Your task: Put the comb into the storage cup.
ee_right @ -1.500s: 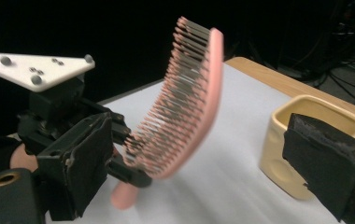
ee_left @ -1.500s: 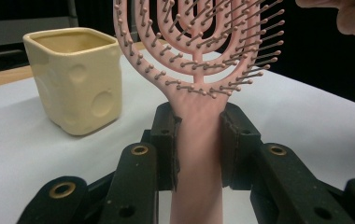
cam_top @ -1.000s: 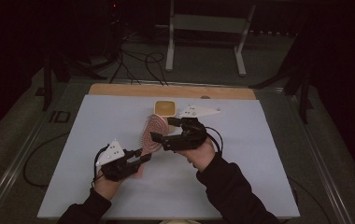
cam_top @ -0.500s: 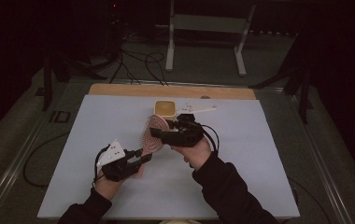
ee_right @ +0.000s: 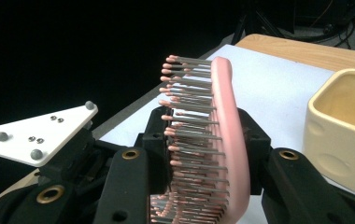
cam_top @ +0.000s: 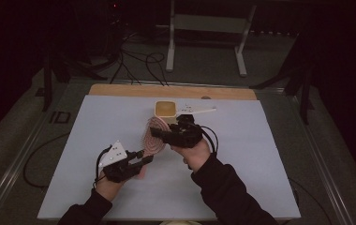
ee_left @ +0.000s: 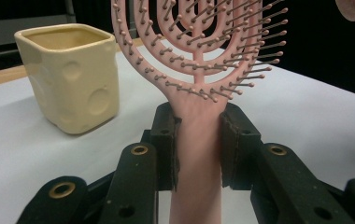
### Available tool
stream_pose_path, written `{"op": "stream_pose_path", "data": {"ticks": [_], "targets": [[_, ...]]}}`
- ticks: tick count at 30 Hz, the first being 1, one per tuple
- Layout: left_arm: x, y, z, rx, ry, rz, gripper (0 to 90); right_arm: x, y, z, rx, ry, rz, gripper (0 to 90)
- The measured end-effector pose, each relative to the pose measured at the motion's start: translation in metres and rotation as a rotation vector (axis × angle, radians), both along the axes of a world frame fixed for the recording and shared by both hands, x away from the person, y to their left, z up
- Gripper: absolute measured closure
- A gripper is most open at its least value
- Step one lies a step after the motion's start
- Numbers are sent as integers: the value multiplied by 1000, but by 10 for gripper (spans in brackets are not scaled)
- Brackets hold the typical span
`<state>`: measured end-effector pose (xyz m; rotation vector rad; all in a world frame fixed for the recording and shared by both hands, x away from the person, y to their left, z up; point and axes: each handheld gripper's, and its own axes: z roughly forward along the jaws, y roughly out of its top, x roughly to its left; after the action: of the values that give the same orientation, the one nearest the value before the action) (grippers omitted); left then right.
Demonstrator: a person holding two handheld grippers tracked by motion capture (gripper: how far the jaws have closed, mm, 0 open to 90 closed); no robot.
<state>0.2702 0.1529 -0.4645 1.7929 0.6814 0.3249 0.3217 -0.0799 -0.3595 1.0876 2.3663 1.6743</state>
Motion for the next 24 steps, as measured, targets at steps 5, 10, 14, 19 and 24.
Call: {"op": "stream_pose_path", "data": {"ticks": [5,10,14,19,24], "targets": [[1,-1,0,-4,13,-5,709,0,0,0,1,-11,-2,648],[3,-1,1,-19,70,8,617,1,0,0,8,-29,-1,651],[5,-1,0,-22,88,12,496,4,-2,5,3,-43,-10,651],[6,-1,1,-6,114,6,378,6,-8,9,2,-69,-18,651],[6,-3,1,27,133,3,265,6,-11,11,-11,-89,-20,651]]}}
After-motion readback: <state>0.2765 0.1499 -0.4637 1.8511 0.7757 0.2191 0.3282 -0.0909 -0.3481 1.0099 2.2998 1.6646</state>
